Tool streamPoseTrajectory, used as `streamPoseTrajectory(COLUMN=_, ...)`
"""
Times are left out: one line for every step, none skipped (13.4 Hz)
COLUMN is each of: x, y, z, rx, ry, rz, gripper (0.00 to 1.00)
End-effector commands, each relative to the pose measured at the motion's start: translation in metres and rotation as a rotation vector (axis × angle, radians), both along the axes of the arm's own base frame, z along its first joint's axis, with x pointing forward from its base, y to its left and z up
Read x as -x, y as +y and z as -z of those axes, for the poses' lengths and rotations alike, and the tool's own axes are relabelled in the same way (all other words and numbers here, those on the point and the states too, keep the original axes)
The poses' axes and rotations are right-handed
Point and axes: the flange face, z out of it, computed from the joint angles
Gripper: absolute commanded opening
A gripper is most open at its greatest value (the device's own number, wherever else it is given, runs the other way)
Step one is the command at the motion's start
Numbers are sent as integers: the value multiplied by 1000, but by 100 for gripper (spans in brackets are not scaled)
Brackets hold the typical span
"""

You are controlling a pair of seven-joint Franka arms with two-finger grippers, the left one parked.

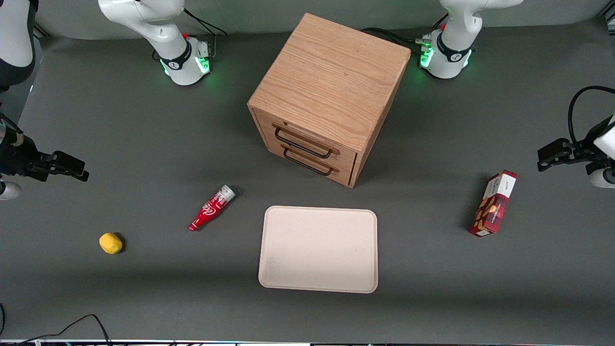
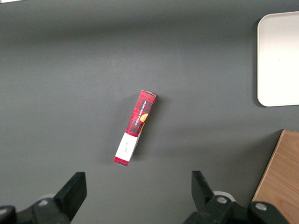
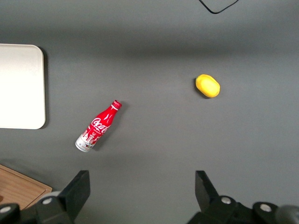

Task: Open upper drawer
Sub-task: 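Move the right gripper toward the upper drawer's black handle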

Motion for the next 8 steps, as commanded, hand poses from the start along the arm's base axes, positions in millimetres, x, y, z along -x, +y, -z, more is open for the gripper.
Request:
streamPoseTrajectory(x=-2, y=4, z=-4, rx=7, ry=9, rz=-23, gripper=100)
streamPoseTrajectory(x=-1, y=9, z=-3, rx=6, ry=18, rz=-32, gripper=100)
streamPoseTrajectory(x=0, y=24, z=-3, rx=5, ry=19, rz=-58, gripper=100)
streamPoseTrajectory(x=0, y=33, z=-5, rx=4, ry=16, rz=-74, gripper=100)
streamPoseTrajectory(x=1, y=54, z=-8, rx=1, ry=11, rz=-110, gripper=100)
streamPoseTrajectory(x=2, y=70, z=-8, rx=0, ry=9, rz=-138, gripper=100)
streamPoseTrajectory(x=5, y=88, z=-8, rx=-2, ry=10, rz=-169, gripper=100)
streamPoseTrajectory(x=9, y=114, z=-9, rx=-3, ry=7, rz=-212, gripper=100)
